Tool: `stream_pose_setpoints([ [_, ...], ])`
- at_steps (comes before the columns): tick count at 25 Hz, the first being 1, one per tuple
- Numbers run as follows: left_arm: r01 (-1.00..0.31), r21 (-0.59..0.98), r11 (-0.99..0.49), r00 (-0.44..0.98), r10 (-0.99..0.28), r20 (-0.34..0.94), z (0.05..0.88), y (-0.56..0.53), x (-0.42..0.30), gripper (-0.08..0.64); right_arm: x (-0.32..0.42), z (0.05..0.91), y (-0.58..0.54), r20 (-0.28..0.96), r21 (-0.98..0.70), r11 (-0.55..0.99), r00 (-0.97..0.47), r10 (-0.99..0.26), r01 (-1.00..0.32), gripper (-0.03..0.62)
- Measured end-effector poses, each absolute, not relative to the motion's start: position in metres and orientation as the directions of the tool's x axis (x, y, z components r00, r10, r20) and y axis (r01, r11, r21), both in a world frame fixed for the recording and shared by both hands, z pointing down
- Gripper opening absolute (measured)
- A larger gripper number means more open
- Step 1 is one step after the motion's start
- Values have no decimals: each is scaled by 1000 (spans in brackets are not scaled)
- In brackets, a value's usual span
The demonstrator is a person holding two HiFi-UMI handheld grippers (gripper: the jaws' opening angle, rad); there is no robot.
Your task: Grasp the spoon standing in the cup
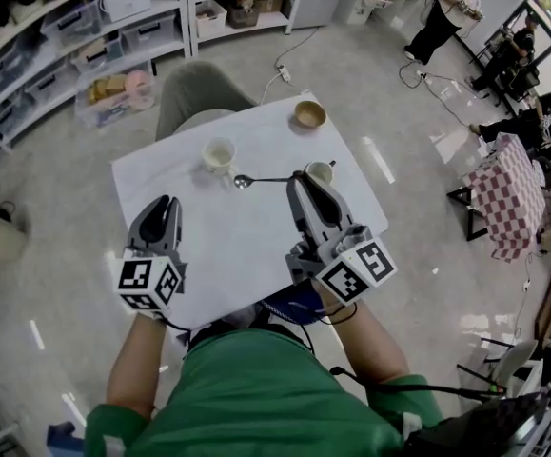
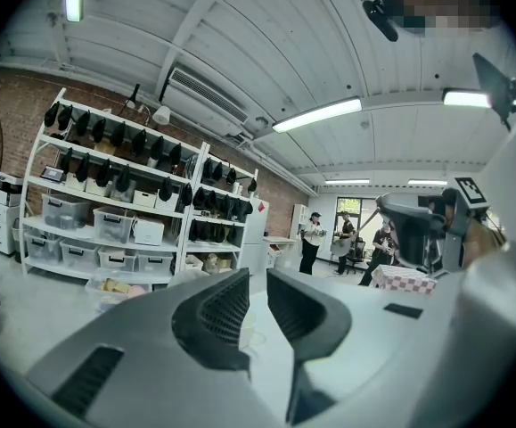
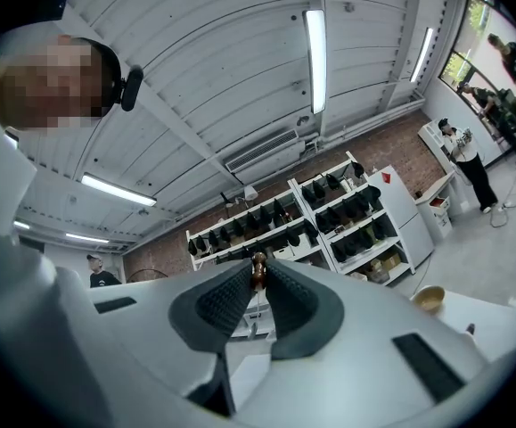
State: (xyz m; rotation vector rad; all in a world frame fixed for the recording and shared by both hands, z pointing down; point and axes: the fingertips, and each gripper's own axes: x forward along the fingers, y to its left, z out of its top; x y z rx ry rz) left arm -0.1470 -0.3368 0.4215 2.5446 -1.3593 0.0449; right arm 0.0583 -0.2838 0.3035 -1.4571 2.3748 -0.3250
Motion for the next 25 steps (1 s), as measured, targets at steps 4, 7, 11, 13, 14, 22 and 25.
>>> stream_pose_setpoints([
  [4, -823, 208, -529, 561, -815, 147, 424, -335, -147, 74, 57, 307, -282, -162, -364, 455, -426, -890, -813, 66],
  [7, -823, 206, -529, 561, -815, 148, 424, -334, -147, 75, 57, 307, -282, -162, -369, 456, -427, -890, -810, 66],
  [11, -823, 207, -528, 560, -815, 150, 423, -333, -148, 74, 58, 305, -282, -162, -376, 454, -425, -890, -808, 66],
  [13, -824, 206, -527, 559, -815, 151, 422, -333, -148, 75, 58, 305, -282, -161, -377, 453, -425, -891, -808, 66],
  [14, -825, 206, -527, 558, -816, 151, 423, -333, -148, 74, 58, 305, -282, -161, -378, 453, -424, -891, -807, 66],
  [22, -822, 210, -529, 562, -813, 153, 423, -331, -147, 74, 62, 308, -284, -152, -389, 440, -414, -897, -810, 66],
  [25, -816, 212, -537, 570, -808, 150, 421, -332, -143, 74, 65, 307, -286, -147, -394, 429, -405, -903, -813, 66],
])
